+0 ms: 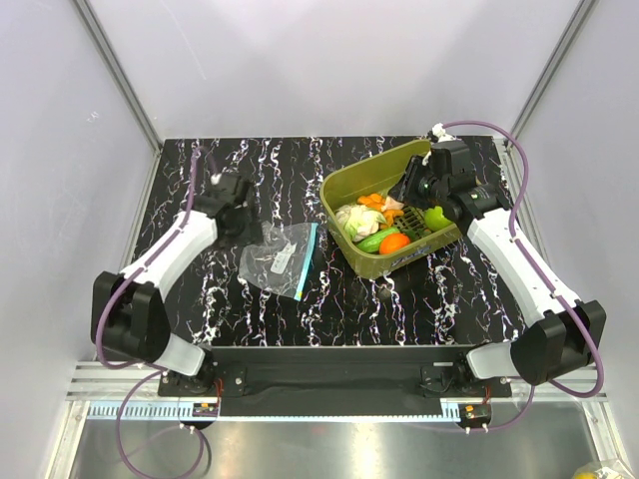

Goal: Place the food in the zip-top bag and seal the zipper
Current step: Pick up the zipper food storage bag at the center of the board.

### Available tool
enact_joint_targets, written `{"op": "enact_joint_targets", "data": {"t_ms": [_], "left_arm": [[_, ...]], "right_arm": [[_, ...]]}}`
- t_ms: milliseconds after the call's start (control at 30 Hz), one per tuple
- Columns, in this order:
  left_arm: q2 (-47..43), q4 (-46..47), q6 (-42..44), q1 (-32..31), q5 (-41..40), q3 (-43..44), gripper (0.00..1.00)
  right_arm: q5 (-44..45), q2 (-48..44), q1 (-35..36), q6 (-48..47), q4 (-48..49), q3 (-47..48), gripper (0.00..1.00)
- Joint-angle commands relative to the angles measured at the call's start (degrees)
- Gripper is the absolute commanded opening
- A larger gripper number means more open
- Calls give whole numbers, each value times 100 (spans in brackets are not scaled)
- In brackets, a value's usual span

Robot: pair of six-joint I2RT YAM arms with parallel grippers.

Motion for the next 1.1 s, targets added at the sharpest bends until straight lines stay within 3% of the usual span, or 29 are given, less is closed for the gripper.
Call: {"op": "enact_joint_targets", "data": {"t_ms": [0,100,133,333,567,1067], "left_arm": [[-389,-337,183,-928,-1758,486,77],[-442,-206,244,-1693,-2419,486,94],[-390,-127,314,-1860,-2500,460,95],[392,40,464,-2599,-2501,653,93],[920,1006,271,-3091,-2097,486,93],[2036,1561,288,-3242,-1877,513,83]], "right_arm": [[-102,-72,9,-55,74,65,37],[-146,-63,18,-46,127,48,37],[-164,-71,18,-29,136,22,37],[-155,-115,9,-37,180,-14,37],[-93,-212,17,33,215,-66,38],[-120,-256,18,15,180,-110,38]]}}
